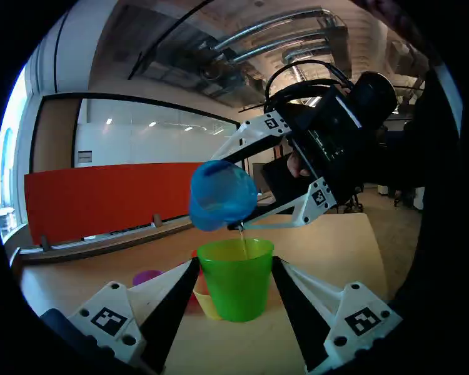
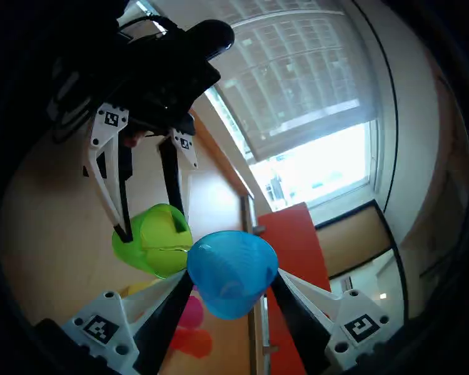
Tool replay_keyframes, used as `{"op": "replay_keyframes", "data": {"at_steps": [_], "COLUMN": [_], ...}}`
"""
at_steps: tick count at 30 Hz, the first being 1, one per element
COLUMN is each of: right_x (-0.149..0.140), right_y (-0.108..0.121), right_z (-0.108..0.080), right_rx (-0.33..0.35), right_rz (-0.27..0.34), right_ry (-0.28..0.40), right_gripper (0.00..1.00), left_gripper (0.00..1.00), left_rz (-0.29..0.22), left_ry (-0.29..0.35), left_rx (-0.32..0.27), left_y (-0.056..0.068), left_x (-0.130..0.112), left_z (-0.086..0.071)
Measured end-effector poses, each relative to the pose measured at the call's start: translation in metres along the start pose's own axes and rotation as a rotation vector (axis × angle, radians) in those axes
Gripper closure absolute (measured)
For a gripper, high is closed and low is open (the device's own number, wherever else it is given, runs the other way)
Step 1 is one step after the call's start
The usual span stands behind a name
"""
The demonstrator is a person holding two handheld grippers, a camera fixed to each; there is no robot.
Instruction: Pour water
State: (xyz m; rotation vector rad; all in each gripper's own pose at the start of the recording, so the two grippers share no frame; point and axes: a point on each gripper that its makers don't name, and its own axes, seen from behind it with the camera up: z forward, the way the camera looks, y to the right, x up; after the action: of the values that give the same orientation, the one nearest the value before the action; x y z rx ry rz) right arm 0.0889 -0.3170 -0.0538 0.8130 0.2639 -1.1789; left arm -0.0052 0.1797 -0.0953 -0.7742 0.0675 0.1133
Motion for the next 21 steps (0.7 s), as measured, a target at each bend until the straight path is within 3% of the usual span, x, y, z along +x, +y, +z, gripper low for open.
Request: {"op": "replay_keyframes", "data": {"at_steps": [21], "right_x": [0.017], "right_y": [0.002], "right_z": [0.002], "right_rx": [-0.001], "right_rz": [-0.047], "right_ry": [0.017], "right_gripper": [0.11], "left_gripper": [0.16], "left_rz": [-0.006], "left_ry": [0.009], "left_rx": [0.004], "left_y": [0.000], "left_x": [0.001], "left_z": [0.000]}}
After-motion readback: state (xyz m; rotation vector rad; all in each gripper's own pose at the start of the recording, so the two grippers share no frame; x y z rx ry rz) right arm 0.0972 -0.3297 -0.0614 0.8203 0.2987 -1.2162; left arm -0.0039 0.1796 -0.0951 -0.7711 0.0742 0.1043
